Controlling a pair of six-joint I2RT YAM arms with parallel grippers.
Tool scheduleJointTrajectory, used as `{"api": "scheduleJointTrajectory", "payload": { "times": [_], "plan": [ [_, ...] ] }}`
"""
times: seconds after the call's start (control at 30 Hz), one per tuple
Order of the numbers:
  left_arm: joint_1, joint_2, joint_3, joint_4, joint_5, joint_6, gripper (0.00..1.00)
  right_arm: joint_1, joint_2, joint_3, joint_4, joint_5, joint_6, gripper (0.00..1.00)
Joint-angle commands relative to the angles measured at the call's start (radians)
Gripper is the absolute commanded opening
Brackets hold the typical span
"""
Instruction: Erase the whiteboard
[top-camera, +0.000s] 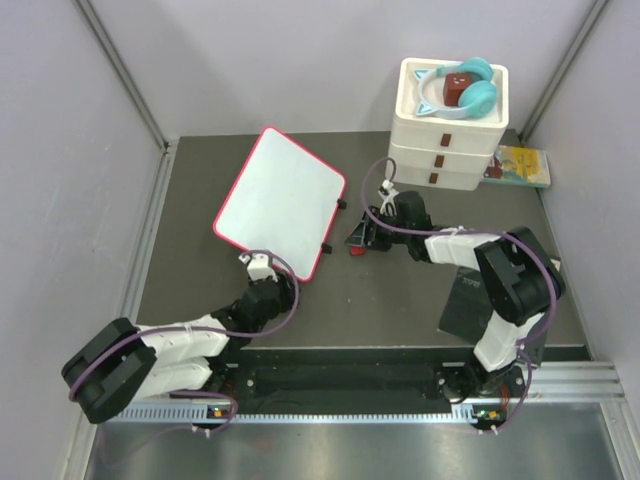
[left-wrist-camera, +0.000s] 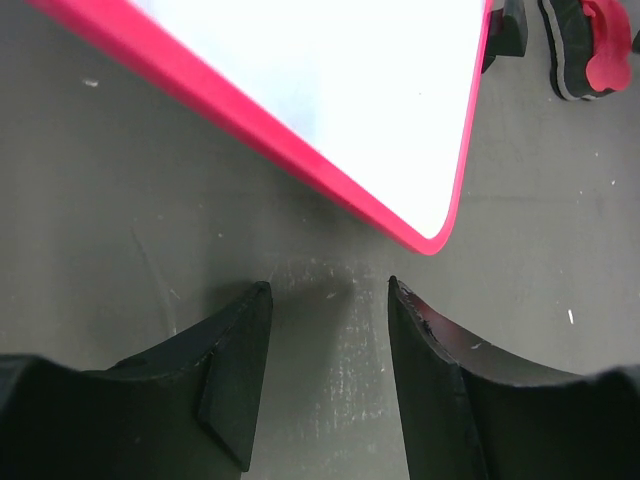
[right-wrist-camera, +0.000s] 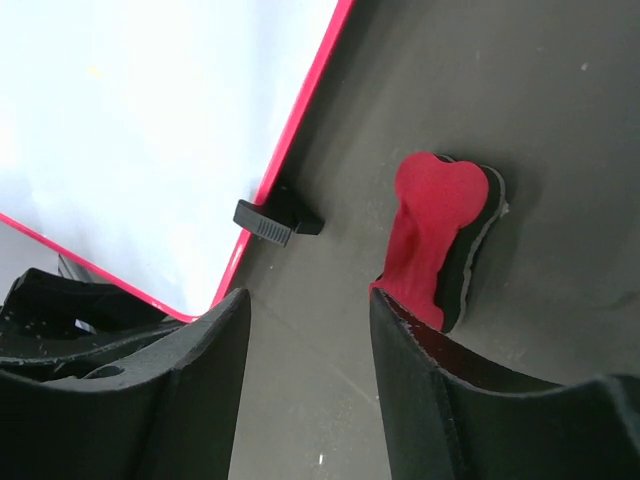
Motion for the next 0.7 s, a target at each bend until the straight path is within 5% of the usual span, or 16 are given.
{"api": "scheduleJointTrajectory", "payload": {
  "times": [0.0,0.27,0.33,0.53,0.67],
  "plan": [
    [-0.007,-0.001,0.033,-0.012,0.006,0.052,0.54,0.031,-0.052,0.004,0.084,-0.016,-0.008,0.45],
    [-0.007,-0.075,0.037,-0.095,-0.063,0.037,0.54,0.097,0.026,0.103,0.05,0.0,-0.025,0.0],
    [-0.007,-0.067,0.049,-0.101,-0.071,0.034,0.52,0.106,0.076,0.126,0.037,0.007,-0.022,0.0],
    [-0.007,-0.003,0.092,-0.101,-0.078,0.049,0.08,0.114,0.168,0.186,0.024,0.042,-0.036,0.0],
    [-0.005,0.022,0.095,-0.09,-0.089,0.043,0.0,0.112,0.215,0.218,0.027,0.054,-0.047,0.0]
  ]
}}
